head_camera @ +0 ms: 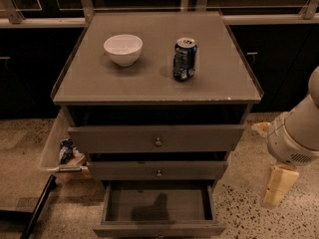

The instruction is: Close bottom drawer

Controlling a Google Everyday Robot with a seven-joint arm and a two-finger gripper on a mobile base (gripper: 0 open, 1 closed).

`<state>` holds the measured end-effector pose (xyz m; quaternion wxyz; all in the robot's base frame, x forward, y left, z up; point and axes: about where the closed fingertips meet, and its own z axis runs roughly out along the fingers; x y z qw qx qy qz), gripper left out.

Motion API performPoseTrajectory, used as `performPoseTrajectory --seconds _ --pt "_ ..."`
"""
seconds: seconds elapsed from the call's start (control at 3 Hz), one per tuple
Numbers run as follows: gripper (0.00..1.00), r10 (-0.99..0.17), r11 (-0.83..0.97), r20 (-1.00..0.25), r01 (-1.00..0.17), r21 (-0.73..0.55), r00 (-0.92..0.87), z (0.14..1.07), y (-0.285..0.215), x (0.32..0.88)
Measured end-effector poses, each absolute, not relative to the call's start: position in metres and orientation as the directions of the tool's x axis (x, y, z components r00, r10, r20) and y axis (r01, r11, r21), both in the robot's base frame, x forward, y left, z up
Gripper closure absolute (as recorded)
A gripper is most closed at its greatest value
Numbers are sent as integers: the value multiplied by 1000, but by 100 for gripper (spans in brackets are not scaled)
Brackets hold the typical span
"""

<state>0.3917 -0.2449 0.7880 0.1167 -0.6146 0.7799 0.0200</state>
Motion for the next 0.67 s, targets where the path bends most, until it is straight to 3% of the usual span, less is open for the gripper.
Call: performPoseTrajectory --seconds 0.67 --pt "0 -931 281 -247 -960 -21 -267 683 -256 401"
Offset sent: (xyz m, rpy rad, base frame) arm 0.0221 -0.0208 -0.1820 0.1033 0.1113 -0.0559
